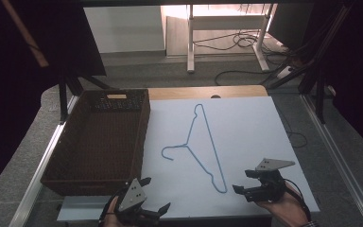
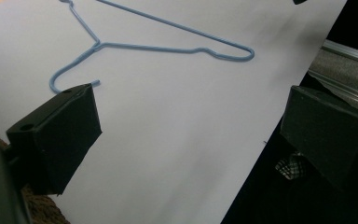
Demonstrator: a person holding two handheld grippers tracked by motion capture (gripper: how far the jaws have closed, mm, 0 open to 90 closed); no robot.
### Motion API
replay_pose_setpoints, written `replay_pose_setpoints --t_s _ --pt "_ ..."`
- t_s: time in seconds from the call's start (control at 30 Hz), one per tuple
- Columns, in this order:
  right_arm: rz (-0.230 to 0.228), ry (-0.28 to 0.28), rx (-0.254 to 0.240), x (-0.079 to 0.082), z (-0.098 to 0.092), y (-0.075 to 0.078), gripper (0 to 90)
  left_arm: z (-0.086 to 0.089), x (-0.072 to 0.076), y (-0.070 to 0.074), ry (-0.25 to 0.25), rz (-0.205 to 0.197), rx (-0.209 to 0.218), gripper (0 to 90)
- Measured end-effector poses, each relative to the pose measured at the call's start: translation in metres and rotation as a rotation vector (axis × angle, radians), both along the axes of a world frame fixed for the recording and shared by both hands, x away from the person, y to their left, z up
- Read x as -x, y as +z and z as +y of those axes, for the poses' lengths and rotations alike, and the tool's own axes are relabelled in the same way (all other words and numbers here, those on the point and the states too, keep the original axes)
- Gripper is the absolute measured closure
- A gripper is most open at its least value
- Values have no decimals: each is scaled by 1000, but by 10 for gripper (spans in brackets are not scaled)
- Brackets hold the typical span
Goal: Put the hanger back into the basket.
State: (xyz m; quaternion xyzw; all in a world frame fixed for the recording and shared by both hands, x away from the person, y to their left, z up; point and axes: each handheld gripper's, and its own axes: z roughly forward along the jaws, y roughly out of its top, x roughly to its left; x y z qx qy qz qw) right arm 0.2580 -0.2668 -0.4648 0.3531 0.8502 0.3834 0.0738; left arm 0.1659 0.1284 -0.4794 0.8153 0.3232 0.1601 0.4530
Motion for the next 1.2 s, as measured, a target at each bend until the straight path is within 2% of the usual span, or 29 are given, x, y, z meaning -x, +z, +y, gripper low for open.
replay_pose_setpoints --t_s 0.13,0.23,0.27,0.33,0.4,0.53,0.67,0.73,0.9,1.03,1.07,1.2 --pt "18 -2 5 -3 4 3 299 -2 4 -1 -7 4 -14 48" --pt "21 12 28 -5 8 6 342 -3 6 -2 -9 0 -23 48" --pt "17 20 52 -7 12 8 362 -3 7 -2 -8 -1 -22 48" --pt "18 22 59 -8 14 8 371 -2 7 -2 -8 1 -20 48" --pt "25 37 88 -13 22 11 400 0 6 -1 -2 2 -13 48" --pt "37 52 107 -18 30 14 435 2 6 -1 3 3 0 49" --pt "42 82 135 -26 45 16 467 2 6 -1 2 3 -6 49" --pt "44 90 135 -29 48 16 472 1 6 -1 2 2 -12 50" --pt "74 102 141 -39 62 15 514 1 6 -2 3 1 -14 50" --pt "92 119 163 -44 68 14 553 2 6 -1 6 -2 -13 50" --pt "101 124 181 -48 72 13 559 2 6 -1 7 -2 -13 50" --pt "122 131 192 -56 79 13 573 2 5 -1 8 -2 -10 50"
